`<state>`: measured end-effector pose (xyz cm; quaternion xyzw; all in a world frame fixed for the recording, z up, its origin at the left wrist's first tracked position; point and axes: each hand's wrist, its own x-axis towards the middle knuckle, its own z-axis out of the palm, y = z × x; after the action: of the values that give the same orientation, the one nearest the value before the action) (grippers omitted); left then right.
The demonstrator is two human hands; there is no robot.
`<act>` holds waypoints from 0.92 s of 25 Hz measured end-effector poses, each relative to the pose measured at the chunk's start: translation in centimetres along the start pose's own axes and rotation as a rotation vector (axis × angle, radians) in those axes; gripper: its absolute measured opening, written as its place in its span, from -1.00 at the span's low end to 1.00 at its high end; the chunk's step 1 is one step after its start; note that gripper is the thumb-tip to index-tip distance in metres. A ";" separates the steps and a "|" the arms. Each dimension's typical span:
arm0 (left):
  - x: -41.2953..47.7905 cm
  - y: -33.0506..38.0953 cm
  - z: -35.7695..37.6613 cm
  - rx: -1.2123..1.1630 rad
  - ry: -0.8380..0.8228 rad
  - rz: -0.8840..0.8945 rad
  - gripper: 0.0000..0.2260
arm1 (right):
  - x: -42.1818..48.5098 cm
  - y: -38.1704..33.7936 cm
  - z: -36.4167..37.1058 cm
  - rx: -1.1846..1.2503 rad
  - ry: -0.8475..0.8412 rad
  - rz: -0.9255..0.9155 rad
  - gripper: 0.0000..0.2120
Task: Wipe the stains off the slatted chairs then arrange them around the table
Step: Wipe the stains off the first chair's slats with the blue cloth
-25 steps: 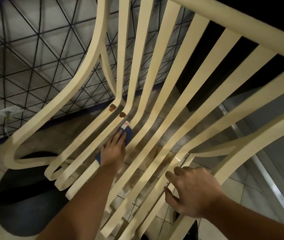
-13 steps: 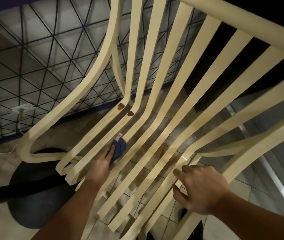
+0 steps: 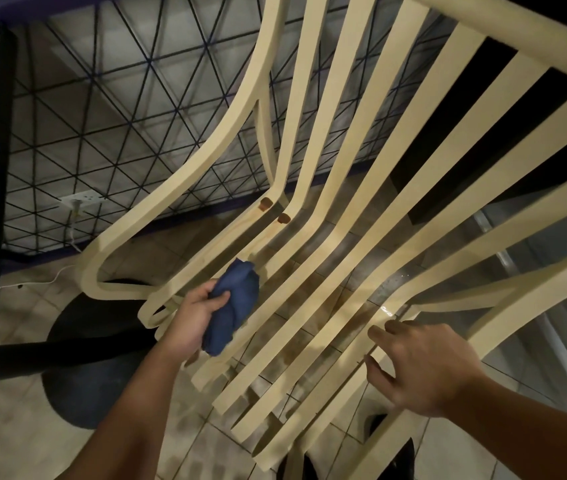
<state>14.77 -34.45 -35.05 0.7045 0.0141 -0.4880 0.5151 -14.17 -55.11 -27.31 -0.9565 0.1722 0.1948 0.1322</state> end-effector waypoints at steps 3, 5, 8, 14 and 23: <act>1.9 -1.1 -1.2 0.406 0.044 0.054 -0.93 | 0.0 0.0 0.2 -0.019 0.009 -0.011 -0.39; 3.8 -3.5 -1.7 0.877 0.177 0.207 -0.92 | 0.0 0.2 0.1 -0.032 0.017 -0.015 -0.39; 4.2 -7.1 -1.3 1.267 0.321 0.416 -0.70 | 0.0 0.0 -0.1 -0.046 0.005 -0.020 -0.38; 2.1 -10.1 0.9 1.667 0.088 0.548 -0.26 | 0.0 0.2 0.3 -0.040 0.016 -0.020 -0.38; 5.3 -9.3 0.1 1.613 0.038 0.478 -0.43 | 0.0 0.5 0.5 -0.019 0.000 -0.016 -0.38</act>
<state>12.63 -32.72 -45.41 0.8488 -0.4799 -0.2143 -0.0573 -14.51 -55.35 -27.87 -0.9591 0.1627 0.1953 0.1247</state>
